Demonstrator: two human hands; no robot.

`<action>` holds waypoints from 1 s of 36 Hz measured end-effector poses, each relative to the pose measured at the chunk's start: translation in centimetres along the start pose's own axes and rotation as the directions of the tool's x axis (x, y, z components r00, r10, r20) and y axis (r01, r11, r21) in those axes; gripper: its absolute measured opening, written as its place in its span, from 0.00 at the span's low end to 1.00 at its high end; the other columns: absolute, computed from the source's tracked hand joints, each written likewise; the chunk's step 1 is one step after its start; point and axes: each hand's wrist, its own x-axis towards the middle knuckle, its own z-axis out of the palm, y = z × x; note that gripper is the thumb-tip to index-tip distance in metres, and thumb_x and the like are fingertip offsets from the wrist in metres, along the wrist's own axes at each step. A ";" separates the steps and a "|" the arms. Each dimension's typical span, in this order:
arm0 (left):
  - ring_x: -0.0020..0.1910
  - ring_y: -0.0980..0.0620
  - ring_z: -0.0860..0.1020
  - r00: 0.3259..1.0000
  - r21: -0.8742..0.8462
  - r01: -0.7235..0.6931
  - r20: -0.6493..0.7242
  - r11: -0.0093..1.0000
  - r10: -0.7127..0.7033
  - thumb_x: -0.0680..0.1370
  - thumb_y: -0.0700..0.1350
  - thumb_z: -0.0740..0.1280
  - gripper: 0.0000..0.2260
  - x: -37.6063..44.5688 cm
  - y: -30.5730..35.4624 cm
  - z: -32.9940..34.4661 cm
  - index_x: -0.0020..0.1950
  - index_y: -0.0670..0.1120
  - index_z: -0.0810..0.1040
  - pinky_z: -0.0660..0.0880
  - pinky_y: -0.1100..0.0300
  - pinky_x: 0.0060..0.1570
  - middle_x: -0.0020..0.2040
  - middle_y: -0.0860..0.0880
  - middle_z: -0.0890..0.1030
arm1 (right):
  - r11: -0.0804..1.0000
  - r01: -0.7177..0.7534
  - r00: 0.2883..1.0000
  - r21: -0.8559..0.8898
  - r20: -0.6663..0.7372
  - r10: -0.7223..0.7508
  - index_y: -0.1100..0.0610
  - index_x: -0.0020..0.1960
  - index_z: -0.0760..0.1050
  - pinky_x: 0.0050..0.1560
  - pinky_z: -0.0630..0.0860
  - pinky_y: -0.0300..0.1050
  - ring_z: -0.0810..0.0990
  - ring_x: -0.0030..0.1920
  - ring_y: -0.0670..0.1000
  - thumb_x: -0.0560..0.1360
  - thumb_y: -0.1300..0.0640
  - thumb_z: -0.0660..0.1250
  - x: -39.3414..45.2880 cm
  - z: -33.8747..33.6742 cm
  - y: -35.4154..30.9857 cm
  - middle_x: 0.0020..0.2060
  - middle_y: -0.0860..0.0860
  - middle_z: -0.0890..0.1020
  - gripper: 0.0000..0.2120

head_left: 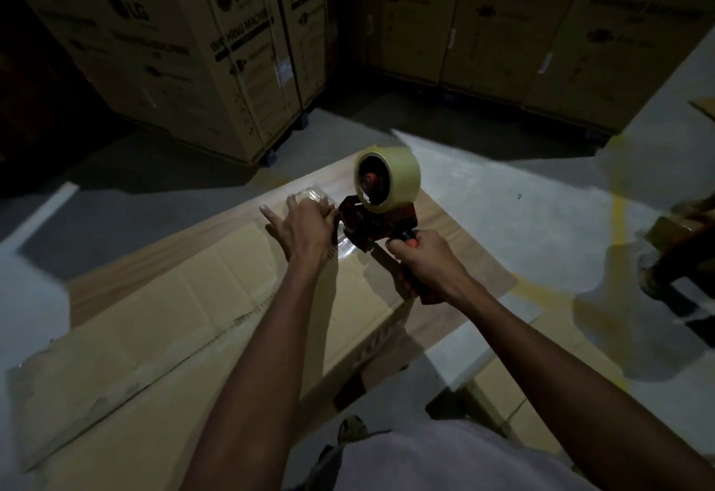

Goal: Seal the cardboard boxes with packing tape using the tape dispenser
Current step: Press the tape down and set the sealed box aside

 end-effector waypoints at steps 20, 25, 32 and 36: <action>0.54 0.73 0.76 0.993 -0.170 0.027 -0.111 0.985 -0.047 0.86 0.42 0.60 0.16 -2.1 2.3 0.2 0.68 0.35 0.77 0.67 0.84 0.36 0.71 0.33 0.73 | 0.996 0.061 0.997 -0.064 0.049 -0.058 0.64 0.41 0.78 0.27 0.79 0.58 0.81 0.26 0.57 0.75 0.46 0.69 -2.9 -2.5 2.4 0.31 0.60 0.82 0.20; 0.74 0.46 0.69 0.993 -0.084 0.010 -0.118 0.996 -0.020 0.83 0.52 0.65 0.13 -3.4 2.4 0.4 0.59 0.48 0.86 0.39 0.45 0.78 0.67 0.39 0.79 | 0.999 0.051 0.996 -0.015 0.077 -0.049 0.59 0.38 0.77 0.29 0.79 0.57 0.79 0.27 0.53 0.74 0.46 0.70 -2.6 -2.6 3.0 0.27 0.52 0.80 0.16; 0.67 0.44 0.76 0.977 -0.126 0.123 -0.160 0.984 -0.142 0.82 0.60 0.62 0.19 -4.8 3.3 0.7 0.56 0.50 0.86 0.38 0.34 0.76 0.53 0.43 0.85 | 0.998 0.045 0.996 -0.050 0.080 -0.041 0.67 0.44 0.78 0.39 0.82 0.63 0.83 0.36 0.66 0.75 0.45 0.67 -2.6 -3.3 2.5 0.36 0.64 0.83 0.23; 0.65 0.43 0.77 0.966 -0.087 0.158 -0.193 0.984 -0.172 0.82 0.59 0.64 0.17 -4.6 3.4 1.0 0.50 0.49 0.87 0.38 0.34 0.76 0.50 0.42 0.84 | 0.995 0.057 0.994 -0.079 0.102 -0.049 0.68 0.42 0.77 0.35 0.82 0.62 0.83 0.35 0.66 0.72 0.45 0.67 -2.8 -3.8 2.0 0.35 0.65 0.83 0.23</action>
